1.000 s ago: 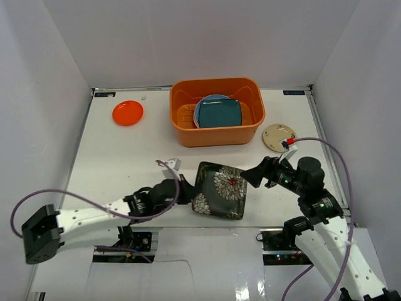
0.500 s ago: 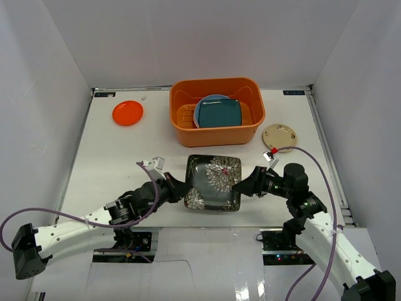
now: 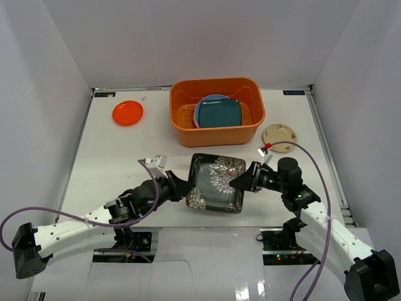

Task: Place the plates into the plastic bin on the countertop

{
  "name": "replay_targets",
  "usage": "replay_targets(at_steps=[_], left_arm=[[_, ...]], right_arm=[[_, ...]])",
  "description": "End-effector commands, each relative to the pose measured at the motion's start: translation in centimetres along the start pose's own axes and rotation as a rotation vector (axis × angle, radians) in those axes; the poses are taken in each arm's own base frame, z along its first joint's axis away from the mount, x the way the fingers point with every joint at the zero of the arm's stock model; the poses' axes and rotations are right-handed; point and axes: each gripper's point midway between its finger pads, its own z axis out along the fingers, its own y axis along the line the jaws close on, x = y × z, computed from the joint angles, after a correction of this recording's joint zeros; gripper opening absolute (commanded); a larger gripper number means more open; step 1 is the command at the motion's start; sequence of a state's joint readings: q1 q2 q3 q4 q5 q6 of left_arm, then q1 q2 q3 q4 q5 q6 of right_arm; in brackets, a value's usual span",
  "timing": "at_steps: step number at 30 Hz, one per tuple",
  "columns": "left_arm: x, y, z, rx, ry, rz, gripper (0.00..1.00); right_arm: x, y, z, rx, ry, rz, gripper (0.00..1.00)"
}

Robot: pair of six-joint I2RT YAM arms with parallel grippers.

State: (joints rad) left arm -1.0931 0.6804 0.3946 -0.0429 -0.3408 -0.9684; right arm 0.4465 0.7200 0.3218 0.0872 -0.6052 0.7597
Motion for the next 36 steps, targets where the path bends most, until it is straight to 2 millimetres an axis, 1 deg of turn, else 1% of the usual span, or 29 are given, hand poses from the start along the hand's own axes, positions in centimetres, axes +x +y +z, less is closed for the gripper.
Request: replay_targets(at_steps=[1, 2, 3, 4, 6, 7, 8, 9, 10, 11, 12, 13, 14, 15, 16, 17, 18, 19, 21, 22, 24, 25, 26, 27, 28, 29, 30, 32, 36], left_arm=[[-5.6, -7.9, -1.8, 0.251, -0.140, -0.130, 0.06], [-5.8, -7.9, -1.8, 0.245, -0.148, -0.128, 0.07], [-6.0, -7.7, -1.8, 0.236, -0.156, -0.119, 0.10], [-6.3, -7.7, -2.0, 0.229, -0.162, -0.114, 0.19], [-6.7, -7.1, -2.1, 0.197, -0.182, -0.055, 0.38], [-7.8, -7.7, -2.6, 0.196, -0.203, -0.033, 0.49], [-8.9, -7.6, -2.8, 0.164, -0.240, -0.012, 0.67], [-8.6, -6.1, -2.9, 0.085, -0.222, 0.065, 0.73], [-10.2, -6.8, -3.6, 0.069, -0.254, 0.080, 0.79], [-11.3, -6.1, -4.0, 0.015, -0.293, 0.101, 0.86], [-11.4, -5.0, -4.4, -0.042, -0.286, 0.142, 0.88], [-11.9, -4.4, -4.8, -0.078, -0.295, 0.171, 0.90], [-12.8, -4.5, -5.6, -0.093, -0.320, 0.167, 0.93], [-12.9, -3.1, -6.1, -0.154, -0.323, 0.187, 0.94], [-13.1, -2.6, -6.5, -0.175, -0.329, 0.189, 0.95], [-13.2, -1.9, -7.1, -0.191, -0.338, 0.188, 0.96], [-13.1, -0.8, -7.4, -0.231, -0.335, 0.198, 0.97], [-12.8, -0.2, -7.5, -0.248, -0.330, 0.196, 0.98], [-12.2, 1.1, -7.7, -0.289, -0.316, 0.208, 0.98], [-12.1, 1.5, -7.7, -0.304, -0.309, 0.211, 0.98], [-11.7, 2.1, -7.7, -0.327, -0.295, 0.225, 0.98], [-11.5, 2.4, -7.6, -0.338, -0.291, 0.235, 0.98], [-11.3, 2.6, -7.3, -0.348, -0.284, 0.244, 0.98], [-11.2, 2.8, -7.2, -0.356, -0.285, 0.249, 0.98], [-11.1, 2.9, -7.1, -0.364, -0.282, 0.255, 0.98], [-11.1, 2.9, -7.0, -0.368, -0.277, 0.260, 0.98], [-10.9, 2.9, -6.8, -0.369, -0.270, 0.263, 0.98], [-11.0, 2.5, -6.4, -0.352, -0.273, 0.275, 0.98], [-10.9, 2.3, -5.7, -0.355, -0.272, 0.296, 0.98]], right_arm=[[-1.9, 2.3, 0.0, -0.062, -0.054, -0.067, 0.28], [-2.5, 2.8, -0.3, -0.065, -0.079, -0.082, 0.13], [-3.1, 3.0, -0.4, -0.056, -0.105, -0.096, 0.08], [-3.6, 3.2, -0.5, -0.051, -0.118, -0.102, 0.08], [-5.4, 4.9, -0.9, -0.061, -0.159, -0.135, 0.08], [-6.2, 5.6, -0.9, -0.068, -0.173, -0.148, 0.08], [-7.0, 5.9, -0.7, -0.061, -0.176, -0.152, 0.08], [-9.3, 8.1, -1.0, -0.084, -0.218, -0.200, 0.08], [-10.6, 9.0, -1.0, -0.088, -0.233, -0.217, 0.08], [-11.8, 9.2, -0.2, -0.081, -0.227, -0.216, 0.08], [-14.6, 12.2, -0.7, -0.118, -0.277, -0.267, 0.08], [-16.1, 13.1, -0.7, -0.121, -0.296, -0.305, 0.08], [-17.7, 12.6, 0.4, -0.091, -0.298, -0.298, 0.08], [-20.5, 14.6, -0.2, -0.107, -0.351, -0.334, 0.08], [-21.9, 13.3, 1.4, -0.083, -0.328, -0.319, 0.08], [-22.8, 13.4, 1.8, -0.090, -0.313, -0.319, 0.08], [-25.3, 14.4, 1.4, -0.099, -0.345, -0.339, 0.08], [-26.3, 12.6, 3.2, -0.079, -0.315, -0.304, 0.08], [-28.5, 11.4, 4.0, -0.049, -0.305, -0.295, 0.08], [-30.4, 10.9, 5.1, -0.043, -0.297, -0.293, 0.08], [-31.9, 9.3, 5.9, -0.022, -0.273, -0.260, 0.08], [-33.4, 8.4, 7.0, -0.011, -0.266, -0.256, 0.08], [-33.8, 7.3, 7.3, 0.011, -0.252, -0.229, 0.08], [-34.0, 5.4, 8.7, 0.023, -0.224, -0.197, 0.08], [-34.7, 5.8, 8.9, 0.006, -0.222, -0.206, 0.08], [-35.2, 5.1, 9.2, 0.013, -0.221, -0.198, 0.08], [-35.0, 3.4, 10.1, 0.036, -0.199, -0.168, 0.08], [-35.9, 2.4, 10.5, 0.058, -0.201, -0.172, 0.08], [-35.2, -1.6, 12.0, 0.123, -0.149, -0.133, 0.08]])
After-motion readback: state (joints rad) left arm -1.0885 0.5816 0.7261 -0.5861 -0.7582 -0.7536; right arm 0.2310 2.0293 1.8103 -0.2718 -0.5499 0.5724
